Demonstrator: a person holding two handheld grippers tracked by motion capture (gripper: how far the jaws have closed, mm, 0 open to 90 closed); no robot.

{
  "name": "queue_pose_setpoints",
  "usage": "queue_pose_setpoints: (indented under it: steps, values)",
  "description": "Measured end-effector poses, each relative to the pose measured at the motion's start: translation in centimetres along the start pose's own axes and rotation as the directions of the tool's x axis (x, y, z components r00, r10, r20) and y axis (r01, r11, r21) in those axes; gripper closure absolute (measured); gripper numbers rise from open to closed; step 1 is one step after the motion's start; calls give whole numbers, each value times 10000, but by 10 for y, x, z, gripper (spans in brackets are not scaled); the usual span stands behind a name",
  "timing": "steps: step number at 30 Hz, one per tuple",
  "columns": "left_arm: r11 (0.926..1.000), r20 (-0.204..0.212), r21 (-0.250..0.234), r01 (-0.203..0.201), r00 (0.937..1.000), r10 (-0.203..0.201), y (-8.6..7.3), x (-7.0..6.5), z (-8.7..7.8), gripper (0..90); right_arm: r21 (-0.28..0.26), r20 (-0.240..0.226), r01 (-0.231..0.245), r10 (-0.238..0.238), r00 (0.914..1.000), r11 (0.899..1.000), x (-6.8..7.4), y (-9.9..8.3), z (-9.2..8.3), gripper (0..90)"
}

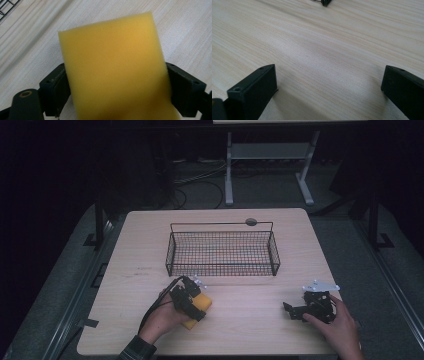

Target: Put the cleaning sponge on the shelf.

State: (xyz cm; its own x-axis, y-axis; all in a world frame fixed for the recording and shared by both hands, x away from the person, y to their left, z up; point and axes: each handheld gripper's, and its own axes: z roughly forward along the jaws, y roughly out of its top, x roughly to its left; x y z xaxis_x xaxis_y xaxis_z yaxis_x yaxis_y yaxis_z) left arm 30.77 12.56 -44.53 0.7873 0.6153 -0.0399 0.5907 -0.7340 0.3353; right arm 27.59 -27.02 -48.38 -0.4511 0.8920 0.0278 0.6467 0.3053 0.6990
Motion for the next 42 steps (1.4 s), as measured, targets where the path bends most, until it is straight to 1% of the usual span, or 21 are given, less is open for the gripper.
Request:
queue_pose_setpoints:
  steps: [14, 23, 31, 32, 42]
  values:
    - [10000, 176, -83, -25, 9998, 27, 0, 2, -3, 193, 1, -2, 2, -2, 10000, 10000, 0, 0, 0, 0]
    - [9997, 277, -237, -49, 9996, 55, 0, 3, -9, 196, 1, 0, 3, -3, 10000, 10000, 0, 0, 0, 0]
    - [9988, 403, -467, -156, 9990, 175, 3, 3, -20, 196, 1, -1, 1, -1, 10000, 10000, 0, 0, 0, 0]
    - [9986, 423, -509, -109, 9990, 130, 4, 3, -22, 196, 0, 0, 5, -5, 10000, 10000, 0, 0, 0, 0]
    - [9968, 355, -784, -168, 9992, 197, 10, 5, -36, 196, -1, -1, 1, -1, 10000, 10000, 0, 0, 0, 0]
